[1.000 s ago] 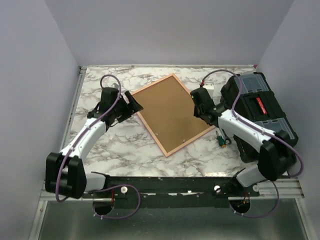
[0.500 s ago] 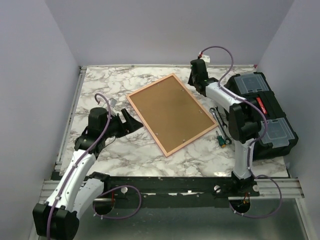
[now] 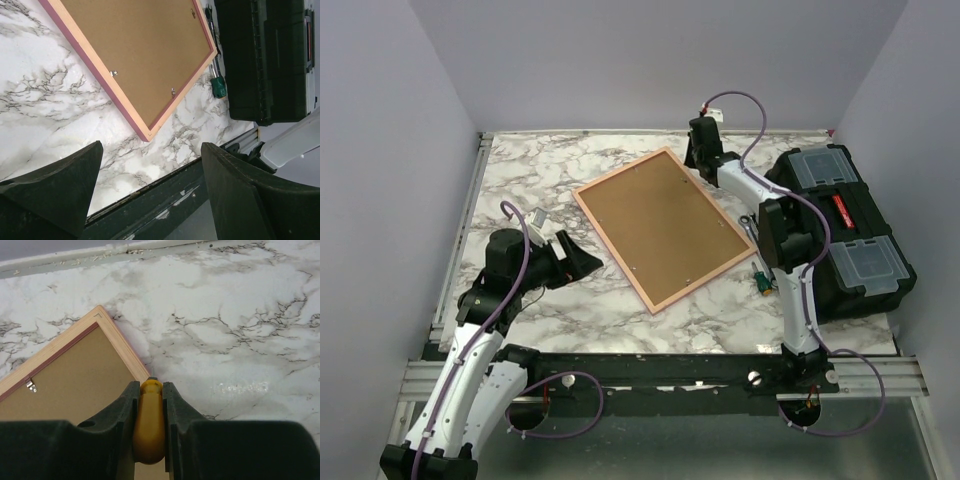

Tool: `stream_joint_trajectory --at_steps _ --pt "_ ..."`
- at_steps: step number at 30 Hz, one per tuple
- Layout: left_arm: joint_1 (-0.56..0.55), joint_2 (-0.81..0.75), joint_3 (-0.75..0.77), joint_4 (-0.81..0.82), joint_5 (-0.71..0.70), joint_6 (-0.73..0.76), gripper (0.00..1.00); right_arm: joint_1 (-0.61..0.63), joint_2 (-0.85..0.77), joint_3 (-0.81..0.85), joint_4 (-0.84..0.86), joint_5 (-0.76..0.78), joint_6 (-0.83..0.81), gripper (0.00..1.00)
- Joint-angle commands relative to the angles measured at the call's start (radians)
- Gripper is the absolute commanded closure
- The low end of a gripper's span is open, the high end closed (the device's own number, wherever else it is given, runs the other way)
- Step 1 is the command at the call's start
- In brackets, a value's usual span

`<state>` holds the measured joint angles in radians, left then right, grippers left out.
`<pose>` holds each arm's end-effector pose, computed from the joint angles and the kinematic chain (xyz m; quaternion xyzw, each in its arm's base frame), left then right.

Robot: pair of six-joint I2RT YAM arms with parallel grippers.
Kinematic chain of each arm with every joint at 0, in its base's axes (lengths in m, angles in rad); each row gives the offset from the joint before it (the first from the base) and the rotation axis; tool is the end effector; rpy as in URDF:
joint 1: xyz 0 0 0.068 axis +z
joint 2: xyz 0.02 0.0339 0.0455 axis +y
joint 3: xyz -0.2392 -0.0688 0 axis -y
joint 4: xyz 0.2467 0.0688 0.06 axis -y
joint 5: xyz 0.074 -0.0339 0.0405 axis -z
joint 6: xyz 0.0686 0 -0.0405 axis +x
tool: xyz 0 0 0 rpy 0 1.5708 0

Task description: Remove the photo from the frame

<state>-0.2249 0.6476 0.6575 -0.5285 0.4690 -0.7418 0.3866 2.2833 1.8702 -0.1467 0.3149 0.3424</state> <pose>0.1810 -0.0732 0.2532 -0.1022 0.8430 -0.4049 0.3391 0.5122 0.1856 0.1765 0.0568 0.8656 0.0423 0.4957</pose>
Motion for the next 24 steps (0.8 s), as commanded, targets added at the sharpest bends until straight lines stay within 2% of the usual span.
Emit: stream_joint_trajectory --at_steps 1,7,12,19,24 --pt "-0.004 -0.019 0.027 -0.043 0.019 0.014 0.17 0.001 0.05 0.05 0.022 -0.067 -0.038 0.99" --pt "-0.004 -0.028 0.021 -0.047 0.015 0.009 0.17 0.001 0.071 0.044 0.025 -0.224 -0.019 0.99" --pt "-0.004 -0.026 0.023 -0.05 0.013 0.004 0.17 0.002 0.083 0.038 0.034 -0.429 -0.014 0.99" --pt "-0.004 -0.026 0.027 -0.046 0.018 -0.001 0.17 0.021 0.048 -0.012 0.037 -0.557 0.008 0.99" --pt "-0.004 -0.024 0.008 -0.02 0.036 -0.009 0.17 0.095 0.029 0.009 -0.029 -0.67 -0.048 0.99"
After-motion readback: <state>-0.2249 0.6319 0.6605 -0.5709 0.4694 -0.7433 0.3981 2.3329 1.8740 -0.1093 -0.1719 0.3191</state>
